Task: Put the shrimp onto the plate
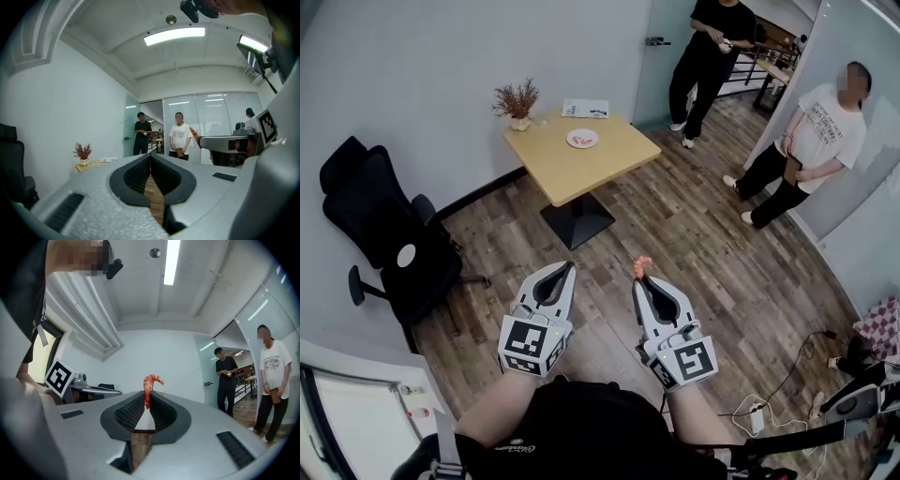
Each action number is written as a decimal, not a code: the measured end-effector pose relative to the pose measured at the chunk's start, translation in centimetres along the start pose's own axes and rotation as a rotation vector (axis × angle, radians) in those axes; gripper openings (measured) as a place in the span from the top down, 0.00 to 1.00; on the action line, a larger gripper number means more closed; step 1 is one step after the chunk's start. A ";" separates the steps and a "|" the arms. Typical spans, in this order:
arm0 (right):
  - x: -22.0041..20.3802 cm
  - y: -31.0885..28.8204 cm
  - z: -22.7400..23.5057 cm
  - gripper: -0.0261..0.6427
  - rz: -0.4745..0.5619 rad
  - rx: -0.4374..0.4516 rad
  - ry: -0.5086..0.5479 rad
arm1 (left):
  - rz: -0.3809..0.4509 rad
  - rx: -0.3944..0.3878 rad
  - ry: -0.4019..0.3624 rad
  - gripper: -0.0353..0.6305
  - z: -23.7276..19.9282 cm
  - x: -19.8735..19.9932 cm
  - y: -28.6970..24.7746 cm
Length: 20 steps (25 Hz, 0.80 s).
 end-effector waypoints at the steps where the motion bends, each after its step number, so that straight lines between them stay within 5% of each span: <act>1: 0.2 0.2 0.3 0.91 0.011 0.010 0.001 | -0.002 0.000 0.000 0.94 0.4 0.1 -0.2; 12: -0.5 4.7 4.5 0.91 -0.025 0.007 -0.015 | -0.030 0.009 -0.004 0.94 5.9 -0.2 -1.8; 20: -0.4 3.7 4.9 0.91 -0.009 0.065 -0.016 | -0.039 0.041 -0.008 0.94 5.8 -0.2 -2.1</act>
Point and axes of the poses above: the fingertips, and each gripper's own axes: y backward along the fingers, z to its right, x out of its top, the point moved 9 cm from there along y, backward along the fingers, and after that the axes turned 8 degrees about -y, right-handed, at the moved point
